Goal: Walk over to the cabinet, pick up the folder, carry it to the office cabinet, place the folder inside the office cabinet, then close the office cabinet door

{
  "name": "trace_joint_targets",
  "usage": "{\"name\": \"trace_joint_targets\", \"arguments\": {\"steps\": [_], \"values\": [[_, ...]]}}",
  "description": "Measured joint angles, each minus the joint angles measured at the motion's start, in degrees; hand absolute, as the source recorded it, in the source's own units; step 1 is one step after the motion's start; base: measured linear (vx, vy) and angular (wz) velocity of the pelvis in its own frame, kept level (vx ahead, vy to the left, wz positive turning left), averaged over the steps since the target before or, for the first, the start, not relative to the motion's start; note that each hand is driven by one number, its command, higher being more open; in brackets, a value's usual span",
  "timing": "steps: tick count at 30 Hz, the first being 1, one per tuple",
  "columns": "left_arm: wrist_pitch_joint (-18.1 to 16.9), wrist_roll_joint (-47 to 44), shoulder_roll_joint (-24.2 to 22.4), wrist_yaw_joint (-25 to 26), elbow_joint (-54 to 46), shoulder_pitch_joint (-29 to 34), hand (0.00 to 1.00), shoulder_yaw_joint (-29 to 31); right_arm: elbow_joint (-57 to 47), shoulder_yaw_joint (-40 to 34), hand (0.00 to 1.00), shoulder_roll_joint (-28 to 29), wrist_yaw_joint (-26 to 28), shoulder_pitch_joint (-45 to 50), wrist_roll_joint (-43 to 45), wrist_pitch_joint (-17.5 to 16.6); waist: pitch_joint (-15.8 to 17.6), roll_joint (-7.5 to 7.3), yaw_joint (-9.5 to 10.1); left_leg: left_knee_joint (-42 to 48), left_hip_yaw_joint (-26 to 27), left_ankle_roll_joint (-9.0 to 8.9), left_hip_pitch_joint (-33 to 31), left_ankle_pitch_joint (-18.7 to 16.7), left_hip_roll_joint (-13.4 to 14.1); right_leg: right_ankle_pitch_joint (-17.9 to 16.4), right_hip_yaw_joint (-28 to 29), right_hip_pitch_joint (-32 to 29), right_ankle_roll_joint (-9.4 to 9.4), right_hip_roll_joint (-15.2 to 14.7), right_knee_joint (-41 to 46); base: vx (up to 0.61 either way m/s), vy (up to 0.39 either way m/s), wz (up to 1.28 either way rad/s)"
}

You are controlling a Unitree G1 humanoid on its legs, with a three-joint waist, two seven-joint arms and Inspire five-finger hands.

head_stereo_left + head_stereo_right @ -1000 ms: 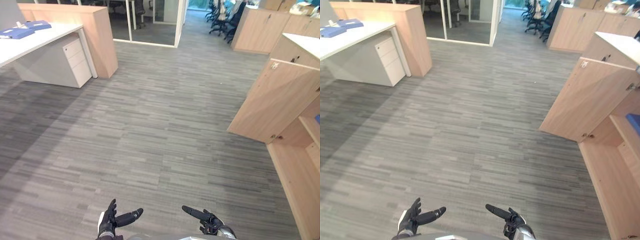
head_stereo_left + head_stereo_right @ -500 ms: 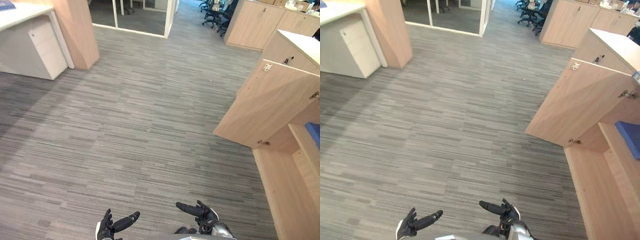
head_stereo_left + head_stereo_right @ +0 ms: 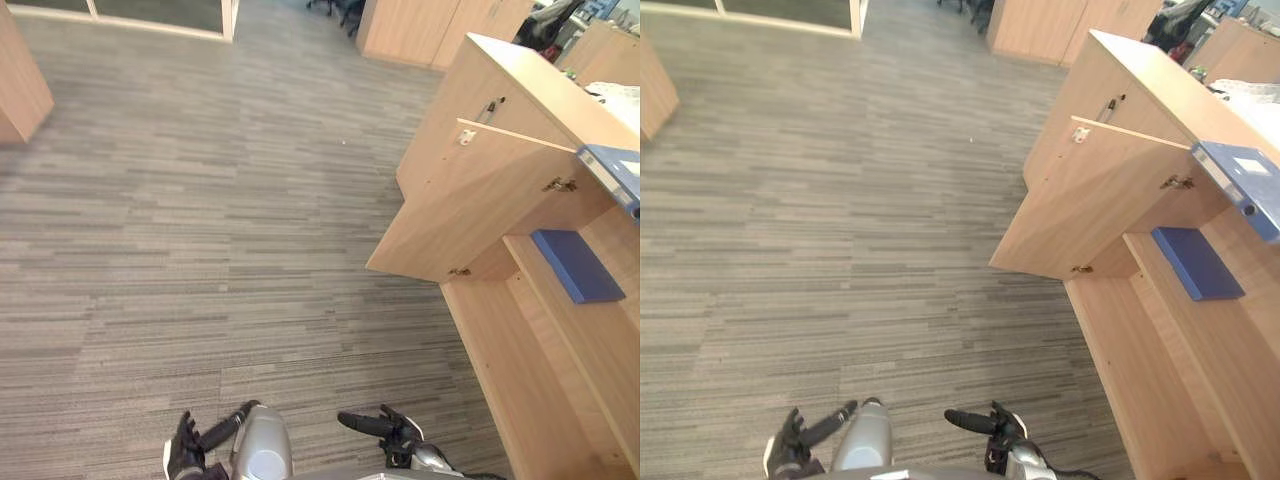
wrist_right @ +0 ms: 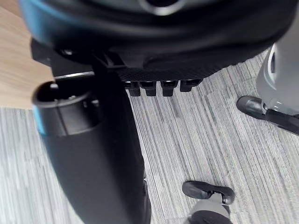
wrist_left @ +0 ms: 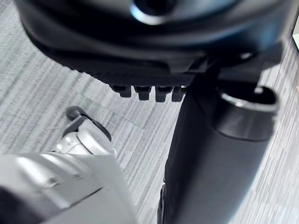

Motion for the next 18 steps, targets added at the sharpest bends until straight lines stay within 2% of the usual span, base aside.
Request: {"name": "trace_joint_targets", "arguments": {"steps": [2,3,4,5,6,7,8,9,10,11,13,14,15,16,17,18], "values": [[-0.2,-0.1,-0.3,0.6,-0.3,-1.1,1.0,-1.0,-1.4,-1.1,1.0,0.1,-0.1,-0.4,0.0,-0.5,-0.1,0.15,0.27,2.4,1.8,1.63,2.2,-2.7,-1.7,2.4,1.7,0.8,1.34,-3.0,2.1,0.34,0.261,-0.38],[-0.2,-0.1,-0.6,0.6,-0.3,-1.0,1.0,-1.6,-1.5,-1.4,1.0,0.1,0.0,-0.4,0.0,-0.8,-0.4,0.71,0.37,1.9,2.7,2.05,3.7,-3.8,-1.9,2.7,2.8,0.3,1.55,-4.0,4.6,0.27,0.262,-0.68],[-0.3,-0.2,-0.9,0.4,0.5,-0.6,1.0,-2.7,-1.5,-2.5,1.0,-0.1,0.2,-0.3,-0.1,-1.3,-1.0,2.08,0.16,-0.7,4.4,2.94,6.8,-5.6,-2.7,2.8,4.8,-3.2,1.55,-6.7,12.7,0.24,0.259,-0.67],[-0.4,0.0,-0.4,-0.2,1.6,-0.9,1.0,-3.8,-1.0,-3.6,1.0,-0.4,0.4,-0.1,-0.1,-1.1,-1.4,2.21,-0.37,-3.1,6.5,3.85,10.1,-5.6,-4.1,4.3,5.8,-6.6,-0.71,-10.6,21.5,0.26,0.307,-0.63],[-0.5,0.0,-0.1,-0.2,2.6,-0.7,1.0,-4.6,-0.6,-4.2,1.0,-0.4,0.5,0.2,-0.1,-0.7,-1.5,2.99,-0.9,-5.2,7.8,4.61,12.8,-5.3,-5.0,6.9,5.4,-8.5,-3.47,-13.2,27.2,0.2,0.234,-0.42],[-0.6,0.0,-0.1,-0.3,3.4,-0.6,1.0,-4.7,-0.4,-4.5,1.0,-0.4,0.5,0.5,-0.1,-0.4,-1.4,3.47,-1.23,-6.6,8.7,5.01,14.8,-5.1,-5.3,8.5,4.9,-9.5,-4.45,-14.7,30.6,0.18,0.212,-0.46],[-0.7,0.1,0.1,-0.3,5.1,-0.3,1.0,-4.7,0.2,-4.8,1.0,-0.4,0.9,1.0,-0.2,0.0,-1.2,4.18,-1.92,-9.8,10.1,5.9,19.0,-4.5,-5.9,9.5,2.7,-11.3,-5.38,-17.7,39.8,0.17,0.173,-0.54],[-0.8,1.1,0.4,-0.4,6.1,0.7,1.0,-4.6,-0.2,-5.3,1.0,-0.4,1.0,1.2,-1.2,-0.5,-1.4,4.67,-3.13,-13.3,11.5,6.46,22.9,-4.1,-6.2,9.0,-0.8,-13.0,-6.31,-19.6,47.7,0.16,0.164,-0.53],[-0.8,1.5,0.7,-0.7,6.4,1.1,1.0,-4.6,-0.2,-5.3,1.0,-0.4,1.0,1.1,-1.2,-0.5,-1.6,4.7,-3.65,-14.2,12.0,6.5,24.0,-4.1,-6.2,8.7,-1.9,-13.7,-6.8,-19.8,49.4,0.09,0.091,-0.39],[-0.8,2.0,1.0,-0.8,6.8,1.2,1.0,-4.6,-0.2,-5.3,1.0,-0.4,1.0,1.1,-1.4,-0.6,-1.6,4.72,-3.84,-15.1,12.5,6.5,24.8,-4.0,-6.2,8.3,-3.0,-14.3,-6.82,-19.7,50.3,0.07,0.051,-0.37],[-0.7,2.4,1.5,-0.9,8.2,1.2,1.0,-4.4,-0.1,-5.4,1.0,-0.5,1.3,1.1,-2.5,-0.8,-1.6,4.71,-4.46,-17.1,14.3,6.24,27.0,-3.9,-6.0,5.4,-7.5,-16.1,-6.27,-19.1,47.6,0.09,0.002,-0.46],[-0.7,2.3,1.4,-0.8,8.4,1.6,1.0,-4.2,-0.3,-5.6,1.0,-0.4,1.6,0.9,-3.0,-0.9,-1.5,4.87,-4.99,-17.6,15.3,6.02,27.6,-3.8,-5.5,3.6,-11.2,-16.3,-5.68,-18.7,42.8,0.13,-0.092,-0.52],[-0.7,2.4,1.4,-0.8,8.4,1.4,1.0,-4.3,-0.7,-5.9,1.0,-0.4,1.7,0.8,-3.6,-0.8,-1.4,5.11,-5.29,-17.9,16.4,5.71,28.1,-3.8,-4.7,3.2,-15.2,-16.0,-5.39,-18.1,36.0,0.1,-0.088,-0.48],[-0.7,2.5,1.4,-0.8,8.4,1.4,1.0,-4.3,-0.9,-6.0,1.0,-0.4,1.8,0.9,-3.8,-0.8,-1.3,5.19,-5.46,-17.9,16.9,5.33,28.2,-4.1,-4.1,3.3,-17.1,-16.0,-5.26,-17.9,32.5,0.12,-0.187,-0.43],[-0.7,3.2,1.3,-0.9,8.4,1.2,1.0,-4.5,-1.4,-6.0,1.0,-0.4,1.8,1.0,-4.6,-0.7,-1.1,5.21,-5.72,-17.3,17.8,3.62,28.6,-5.1,-3.2,5.1,-21.3,-15.3,-3.98,-17.4,24.3,0.11,-0.207,-0.51],[-0.6,3.8,1.7,-1.2,8.3,1.1,1.0,-4.3,-1.4,-5.9,1.0,-0.1,1.9,1.3,-4.7,-0.6,-0.9,4.38,-5.35,-15.8,19.2,1.59,29.4,-6.8,-2.4,8.7,-26.0,-13.8,-6.02,-16.2,17.7,0.14,-0.246,-0.68]]}}
